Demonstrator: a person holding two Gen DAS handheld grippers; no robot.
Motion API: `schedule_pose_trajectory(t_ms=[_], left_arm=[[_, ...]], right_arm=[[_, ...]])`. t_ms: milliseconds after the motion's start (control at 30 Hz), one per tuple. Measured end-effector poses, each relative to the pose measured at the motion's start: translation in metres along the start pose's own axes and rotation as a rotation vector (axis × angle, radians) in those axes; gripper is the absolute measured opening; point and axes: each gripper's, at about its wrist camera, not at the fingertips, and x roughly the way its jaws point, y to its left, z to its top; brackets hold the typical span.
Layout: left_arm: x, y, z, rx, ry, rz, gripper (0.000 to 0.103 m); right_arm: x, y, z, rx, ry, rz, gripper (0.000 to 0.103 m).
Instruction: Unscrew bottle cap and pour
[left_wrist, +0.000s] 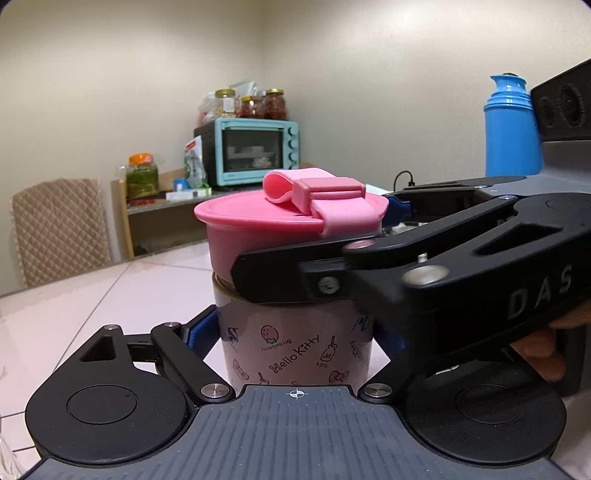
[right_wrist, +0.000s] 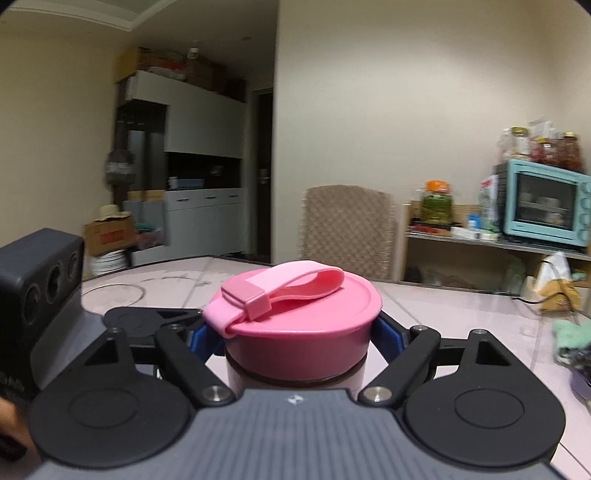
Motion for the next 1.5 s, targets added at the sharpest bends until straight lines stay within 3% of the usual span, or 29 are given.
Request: schedule_pose_trajectory(t_ms=[300, 467, 600, 967, 1233, 1500], left_arm=[[0.000, 0.000, 0.000, 0.002, 0.000, 0.001, 0.089], [-0.001, 0.000, -0.001, 0.001, 0.000, 0.001, 0.089], [0.000, 0.002, 0.000, 0.000, 0.000, 0.000, 0.089], [-0.001, 0.002, -0.001, 0.001, 0.000, 0.000, 0.089], [-0.001, 0.003, -0.001, 0.001, 0.000, 0.000, 0.089], [-0.001, 0.004, -0.001, 0.001, 0.000, 0.000, 0.089]], right_arm=[[0.006, -0.052, 0.007, -0.067, 0.029, 0.335, 0.085], [0.007, -0.061, 0.012, -0.085, 0.037, 0.403, 0.085], [0.003, -0.054, 0.015, -0.085, 0.040, 0.347, 0.086], [-0.023, -0.013, 0.014, -0.030, 0.025, 0.056, 0.091], [-0.018, 0.011, 0.006, -0.023, -0.008, -0.083, 0.091], [-0.008, 0.016, 0.003, 0.010, -0.006, -0.145, 0.091]])
